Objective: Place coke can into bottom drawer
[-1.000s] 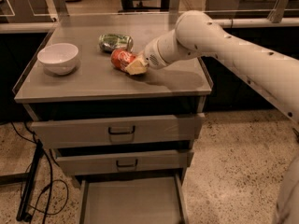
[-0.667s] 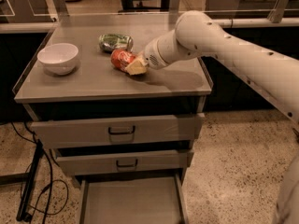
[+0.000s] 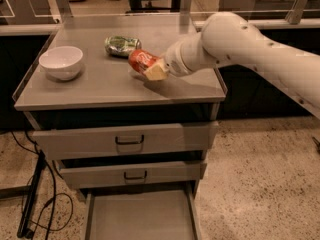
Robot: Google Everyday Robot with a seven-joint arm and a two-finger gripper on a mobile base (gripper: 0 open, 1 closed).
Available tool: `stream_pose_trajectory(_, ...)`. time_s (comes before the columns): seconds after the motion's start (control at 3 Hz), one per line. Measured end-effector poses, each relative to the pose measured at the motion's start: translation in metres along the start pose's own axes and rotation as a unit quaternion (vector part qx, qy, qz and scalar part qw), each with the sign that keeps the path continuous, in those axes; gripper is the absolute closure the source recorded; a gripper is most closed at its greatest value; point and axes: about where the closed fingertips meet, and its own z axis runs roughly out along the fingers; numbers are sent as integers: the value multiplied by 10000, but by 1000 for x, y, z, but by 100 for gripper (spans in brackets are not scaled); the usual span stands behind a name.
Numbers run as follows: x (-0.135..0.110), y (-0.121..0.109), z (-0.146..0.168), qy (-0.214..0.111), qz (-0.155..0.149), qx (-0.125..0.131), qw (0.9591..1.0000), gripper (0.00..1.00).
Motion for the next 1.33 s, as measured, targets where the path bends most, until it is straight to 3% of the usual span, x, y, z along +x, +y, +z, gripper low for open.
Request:
stream_pose_trajectory(0.67,26,41,-80,-358,-74,460,9983,100)
stream_pose_trajectory(1.0,68,78,-102,-541,117,513,9971,100)
stream_pose_trajectory(1.33,97,94,-111,-743,294,578,9951,100)
